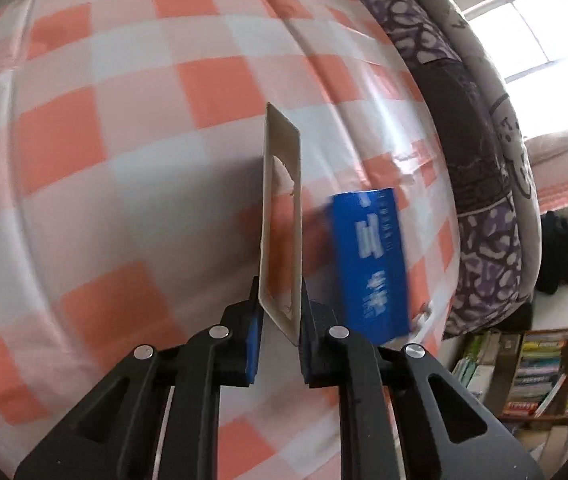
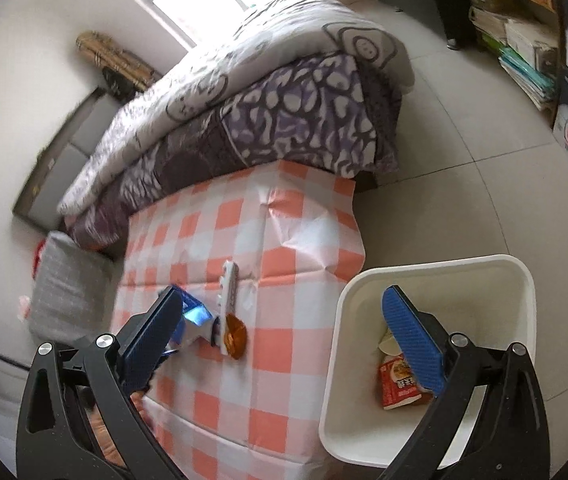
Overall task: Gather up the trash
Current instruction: 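Grasp the white cardboard insert from the blue box with the left tool, then grasp the blue box with the right tool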
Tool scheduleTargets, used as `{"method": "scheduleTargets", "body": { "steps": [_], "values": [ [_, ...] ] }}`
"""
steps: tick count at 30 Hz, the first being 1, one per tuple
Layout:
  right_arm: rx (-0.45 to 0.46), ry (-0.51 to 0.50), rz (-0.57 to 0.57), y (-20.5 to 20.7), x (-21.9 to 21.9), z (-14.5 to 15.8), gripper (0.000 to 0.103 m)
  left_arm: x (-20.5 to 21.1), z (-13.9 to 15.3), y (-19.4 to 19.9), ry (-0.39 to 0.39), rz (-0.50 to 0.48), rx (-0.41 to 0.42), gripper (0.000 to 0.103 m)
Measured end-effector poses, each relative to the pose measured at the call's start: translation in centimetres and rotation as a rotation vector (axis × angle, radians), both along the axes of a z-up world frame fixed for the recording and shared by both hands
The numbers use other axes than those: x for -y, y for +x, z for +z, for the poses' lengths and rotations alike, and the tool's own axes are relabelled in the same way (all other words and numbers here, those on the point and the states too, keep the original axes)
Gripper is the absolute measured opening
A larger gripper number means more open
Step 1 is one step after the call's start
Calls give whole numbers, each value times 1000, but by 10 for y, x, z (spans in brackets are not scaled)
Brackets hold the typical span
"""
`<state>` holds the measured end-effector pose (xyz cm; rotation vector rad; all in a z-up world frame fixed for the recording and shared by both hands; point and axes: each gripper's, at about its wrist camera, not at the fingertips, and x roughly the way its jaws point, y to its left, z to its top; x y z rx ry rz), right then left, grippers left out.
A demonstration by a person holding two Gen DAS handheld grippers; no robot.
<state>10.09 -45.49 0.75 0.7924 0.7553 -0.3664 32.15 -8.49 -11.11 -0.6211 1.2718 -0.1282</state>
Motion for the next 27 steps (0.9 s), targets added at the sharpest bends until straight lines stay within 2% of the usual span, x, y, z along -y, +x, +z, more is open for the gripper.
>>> {"method": "scheduleTargets", "body": {
  "steps": [4, 9, 11, 13, 15, 19, 23, 27],
  "values": [
    [-52, -51, 55, 14, -21, -6, 96, -31, 9, -29, 14, -33, 21, 15],
    [-114, -175, 169, 39, -70, -12, 96, -73, 32, -82, 62, -89, 49, 15],
    [-118, -264, 268, 51, -102, -15, 96, -95, 47, -107, 20, -90, 71, 15],
    [-142, -407, 373, 64, -136, -21, 96, -114, 60, -127, -18, -91, 103, 15],
    [-171, -498, 447, 82, -161, -31, 96, -132, 71, -145, 13, -91, 155, 15],
    [-207, -587, 573, 137, -198, -47, 96, -147, 84, -154, 33, -82, 206, 15],
    [-251, -669, 659, 186, -221, -61, 96, -152, 111, -152, 55, -98, 309, 15],
    [-319, -669, 709, 225, -233, -84, 96, -157, 123, -151, 72, -125, 344, 15]
  ]
}}
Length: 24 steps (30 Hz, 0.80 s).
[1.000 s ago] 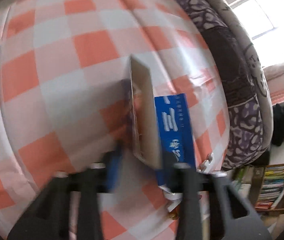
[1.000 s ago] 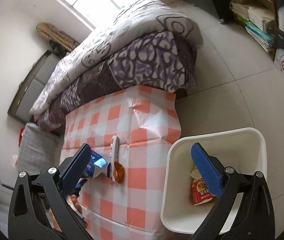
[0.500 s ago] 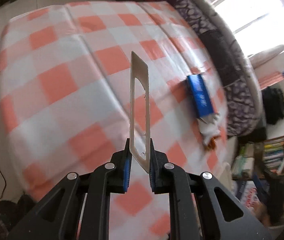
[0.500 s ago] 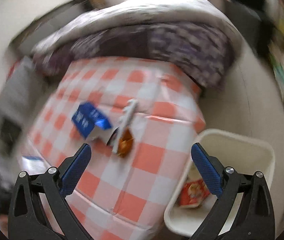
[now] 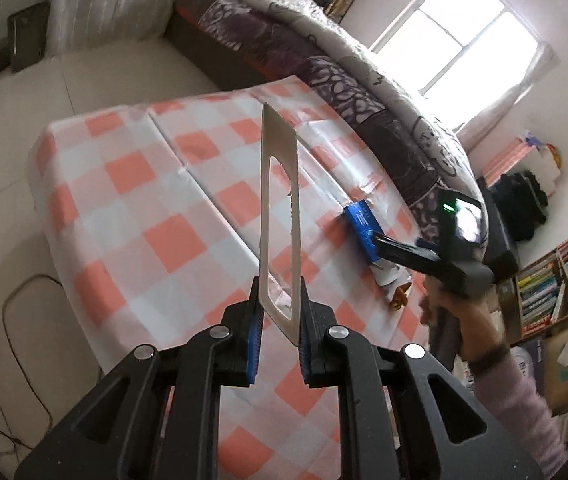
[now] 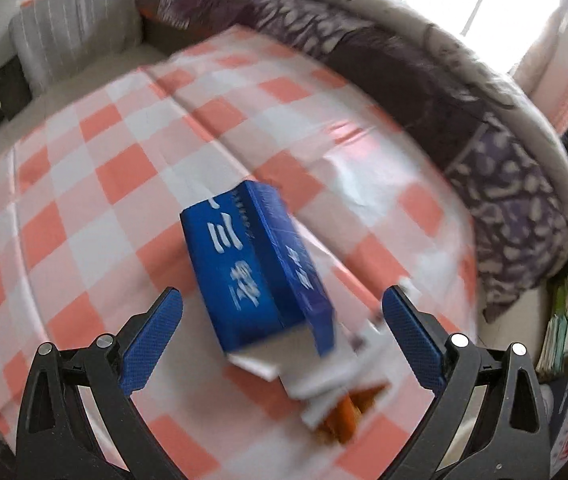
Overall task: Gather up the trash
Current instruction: 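Grasp the blue box with the right tool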
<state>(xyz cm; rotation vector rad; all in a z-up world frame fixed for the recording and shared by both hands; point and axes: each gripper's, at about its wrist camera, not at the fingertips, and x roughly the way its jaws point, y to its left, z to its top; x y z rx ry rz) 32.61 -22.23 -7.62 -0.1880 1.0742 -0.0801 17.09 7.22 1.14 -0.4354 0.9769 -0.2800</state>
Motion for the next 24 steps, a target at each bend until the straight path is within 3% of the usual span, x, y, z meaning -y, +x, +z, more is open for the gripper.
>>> {"method": "scheduleTargets", "body": {
  "steps": [4, 7, 9, 17, 24],
  "values": [
    [-75, -64, 30, 25, -12, -28, 94, -9, 1, -4, 34, -10, -11, 15],
    [-111, -48, 52, 31, -18, -42, 59, -20, 1, -6, 16, -4, -19, 15],
    [-82, -5, 40, 29, -19, -37, 55, -27, 3, -6, 3, 7, -14, 15],
    [66, 335, 28, -1, -56, 28, 44, -52, 10, -13, -40, 51, 14, 15],
    [176, 440, 95, -65, -91, 83, 44, -58, 22, -23, -69, 62, 62, 15]
  ]
}}
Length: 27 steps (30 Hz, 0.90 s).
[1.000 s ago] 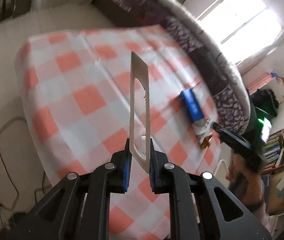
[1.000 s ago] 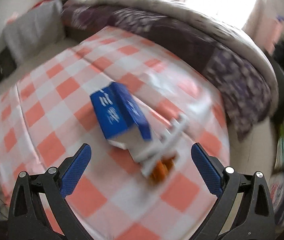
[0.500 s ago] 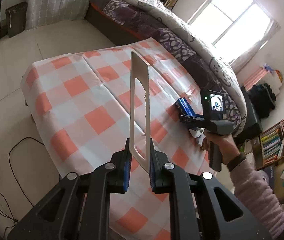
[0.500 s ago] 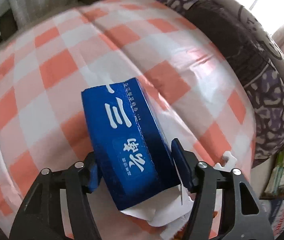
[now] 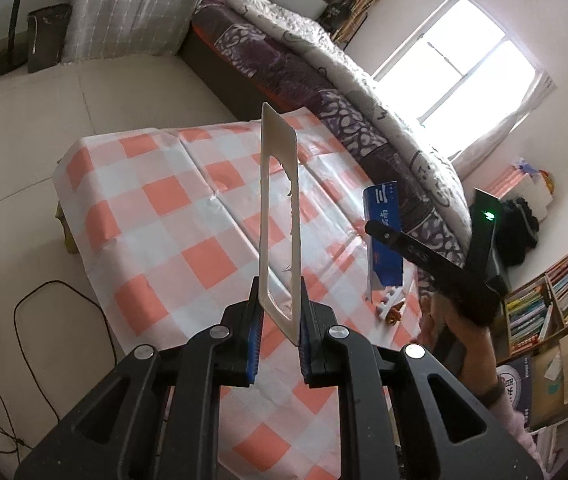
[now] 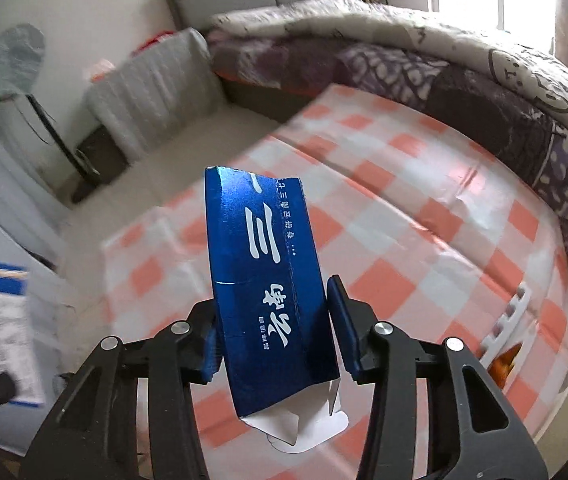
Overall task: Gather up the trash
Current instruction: 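Grasp the blue box with the right tool, then carry the blue box over the bin and release it with the right tool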
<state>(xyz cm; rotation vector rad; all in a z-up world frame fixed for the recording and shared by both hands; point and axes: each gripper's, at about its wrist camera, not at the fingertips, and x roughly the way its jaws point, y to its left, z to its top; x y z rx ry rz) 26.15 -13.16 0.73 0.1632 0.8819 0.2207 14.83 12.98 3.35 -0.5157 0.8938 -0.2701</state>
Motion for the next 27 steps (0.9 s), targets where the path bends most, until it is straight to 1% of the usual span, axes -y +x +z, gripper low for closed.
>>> {"method": "scheduleTargets", "body": {
  "steps": [2, 4, 7, 12, 14, 17, 20, 24, 27],
  "values": [
    [32, 34, -6, -15, 0, 9, 44, 0, 2, -3, -2, 5, 13, 15],
    [71, 45, -11, -36, -2, 20, 44, -1, 5, -8, -3, 14, 28, 15],
    [103, 24, -20, -65, -1, 27, 44, 0, 10, -15, 3, 18, 54, 15],
    [115, 7, -50, -97, 11, 25, 44, 6, 12, -22, 36, 14, 72, 15],
    [109, -7, -67, -107, 20, 24, 44, 8, 12, -23, 39, 17, 77, 15],
    [107, 0, -102, -117, 36, 30, 44, 11, 14, -24, 38, 17, 91, 15],
    [137, -5, -138, -131, 51, 42, 44, 16, 14, -24, 36, 6, 100, 15],
    [199, -36, -197, -155, 76, 61, 44, 25, 10, -23, 41, -9, 96, 15],
    [215, -35, -256, -169, 97, 66, 44, 32, 6, -22, 43, -24, 88, 15]
  ]
}}
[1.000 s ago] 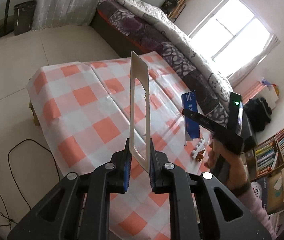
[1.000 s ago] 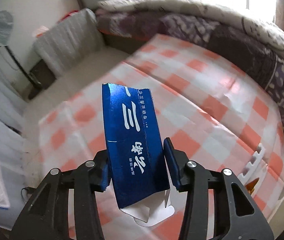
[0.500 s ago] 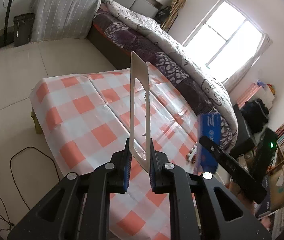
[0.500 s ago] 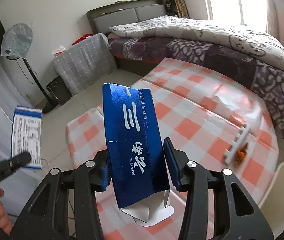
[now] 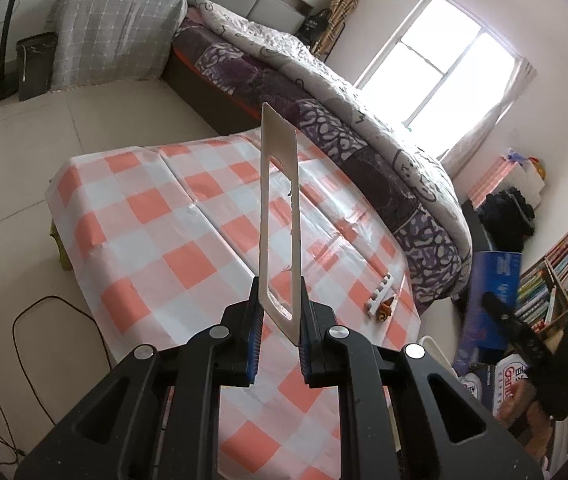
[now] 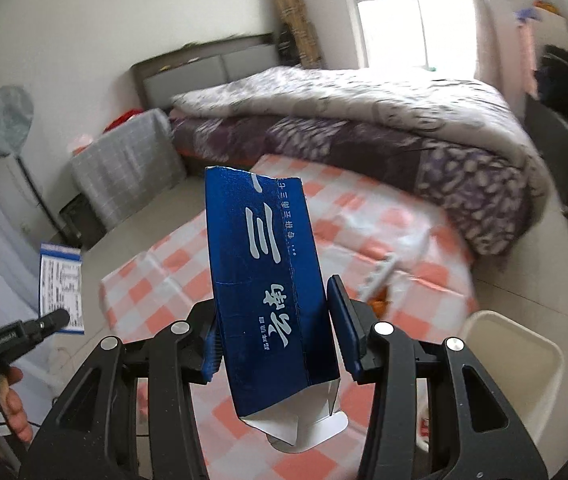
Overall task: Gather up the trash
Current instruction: 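Carry the blue box over the bin and release it with the right tool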
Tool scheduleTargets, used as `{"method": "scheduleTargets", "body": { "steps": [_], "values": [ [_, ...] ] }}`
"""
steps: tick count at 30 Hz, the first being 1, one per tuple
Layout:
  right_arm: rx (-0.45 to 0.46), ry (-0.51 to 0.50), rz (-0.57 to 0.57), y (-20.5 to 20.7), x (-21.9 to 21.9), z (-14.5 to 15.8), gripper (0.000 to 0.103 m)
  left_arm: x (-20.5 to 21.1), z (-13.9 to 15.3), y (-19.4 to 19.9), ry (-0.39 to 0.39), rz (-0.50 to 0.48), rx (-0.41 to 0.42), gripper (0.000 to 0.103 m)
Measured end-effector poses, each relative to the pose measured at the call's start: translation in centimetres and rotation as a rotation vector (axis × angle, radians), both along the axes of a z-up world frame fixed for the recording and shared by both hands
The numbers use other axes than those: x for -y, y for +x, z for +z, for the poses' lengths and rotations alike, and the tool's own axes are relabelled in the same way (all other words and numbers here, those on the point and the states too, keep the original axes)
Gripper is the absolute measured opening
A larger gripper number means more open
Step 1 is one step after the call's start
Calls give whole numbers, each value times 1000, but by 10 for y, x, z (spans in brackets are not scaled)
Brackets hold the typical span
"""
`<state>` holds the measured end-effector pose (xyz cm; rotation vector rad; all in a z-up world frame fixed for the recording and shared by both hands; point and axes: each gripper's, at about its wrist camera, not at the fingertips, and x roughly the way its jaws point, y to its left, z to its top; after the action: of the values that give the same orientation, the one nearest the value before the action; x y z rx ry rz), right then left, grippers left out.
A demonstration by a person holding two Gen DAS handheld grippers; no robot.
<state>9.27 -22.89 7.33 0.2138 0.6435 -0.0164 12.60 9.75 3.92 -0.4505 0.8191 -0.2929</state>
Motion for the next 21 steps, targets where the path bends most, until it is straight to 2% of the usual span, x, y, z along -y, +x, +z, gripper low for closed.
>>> {"method": "scheduleTargets", "body": {
  "steps": [3, 9, 13, 16, 18, 20, 21],
  "values": [
    [-4, 16, -86, -14, 31, -4, 44, 8, -4, 0, 1, -18, -4, 15],
    [-103, 103, -315, -36, 114, -41, 44, 34, -15, 0, 36, -64, -26, 15],
    [-162, 168, -437, -49, 156, -65, 44, 54, -25, 0, 67, -99, -47, 15],
    [-180, 221, -492, -57, 178, -72, 45, 68, -32, 1, 80, -124, -61, 15],
    [-181, 217, -526, -61, 188, -72, 49, 77, -36, 2, 86, -139, -68, 15],
    [-180, 244, -551, -67, 196, -75, 75, 89, -40, 2, 94, -160, -76, 15],
    [-179, 252, -572, -69, 201, -75, 79, 94, -42, 3, 98, -168, -79, 15]
  ]
}}
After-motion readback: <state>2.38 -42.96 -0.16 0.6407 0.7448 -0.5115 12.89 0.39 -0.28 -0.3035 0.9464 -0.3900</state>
